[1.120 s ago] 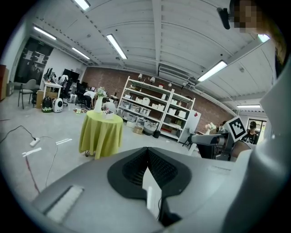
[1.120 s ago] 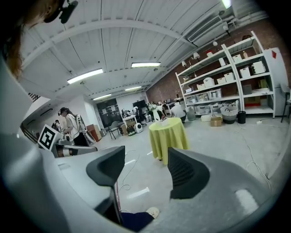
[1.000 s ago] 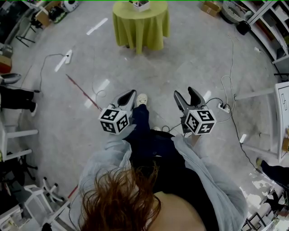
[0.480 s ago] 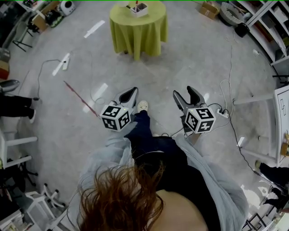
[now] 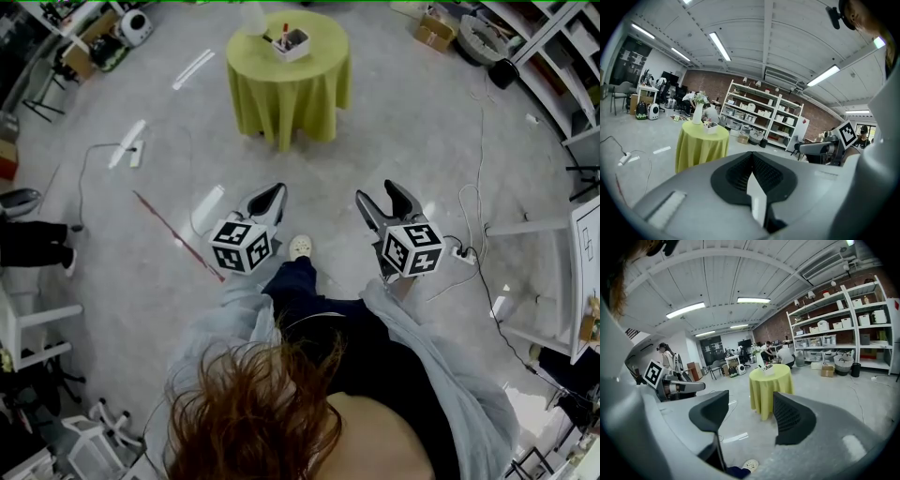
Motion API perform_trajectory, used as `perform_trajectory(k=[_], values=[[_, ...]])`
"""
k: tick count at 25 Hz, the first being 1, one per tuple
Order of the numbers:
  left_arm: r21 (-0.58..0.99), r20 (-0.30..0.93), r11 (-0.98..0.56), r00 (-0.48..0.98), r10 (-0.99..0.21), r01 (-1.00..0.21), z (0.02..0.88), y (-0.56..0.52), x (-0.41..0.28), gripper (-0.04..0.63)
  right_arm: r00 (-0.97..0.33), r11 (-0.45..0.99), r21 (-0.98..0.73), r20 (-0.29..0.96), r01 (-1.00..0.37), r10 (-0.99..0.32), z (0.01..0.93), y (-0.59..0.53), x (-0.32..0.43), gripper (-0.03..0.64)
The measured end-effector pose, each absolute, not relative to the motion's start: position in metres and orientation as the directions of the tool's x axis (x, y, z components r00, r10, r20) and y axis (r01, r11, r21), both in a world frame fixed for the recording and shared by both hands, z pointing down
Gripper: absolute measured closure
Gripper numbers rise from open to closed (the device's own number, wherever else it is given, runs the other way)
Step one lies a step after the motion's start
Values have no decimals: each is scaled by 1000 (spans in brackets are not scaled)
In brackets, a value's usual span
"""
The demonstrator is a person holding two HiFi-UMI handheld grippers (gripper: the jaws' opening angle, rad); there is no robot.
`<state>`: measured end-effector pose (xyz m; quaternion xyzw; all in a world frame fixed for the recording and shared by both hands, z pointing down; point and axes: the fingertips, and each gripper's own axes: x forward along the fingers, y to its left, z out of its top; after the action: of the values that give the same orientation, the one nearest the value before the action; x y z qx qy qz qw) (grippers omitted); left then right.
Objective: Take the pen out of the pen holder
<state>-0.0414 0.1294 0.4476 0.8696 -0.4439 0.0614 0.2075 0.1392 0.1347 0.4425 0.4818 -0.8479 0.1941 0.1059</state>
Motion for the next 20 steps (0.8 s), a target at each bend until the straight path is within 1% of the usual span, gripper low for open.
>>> perform_trajectory(k=[11,16,20], values=[[318,297,-538,621,-726,-781,449,56,-65,577,-502,446,-232,384,-865,-775,446,61,112,327],[293,293,-571,641,-710,-767,447,21,-75,577,-500,442,-235,358,-866,-789,443,21,95,327],[292,288,-564,633,-718,-772,446,5,-92,577,-514,458,-235,363,-857,-777,446,5,74,327]])
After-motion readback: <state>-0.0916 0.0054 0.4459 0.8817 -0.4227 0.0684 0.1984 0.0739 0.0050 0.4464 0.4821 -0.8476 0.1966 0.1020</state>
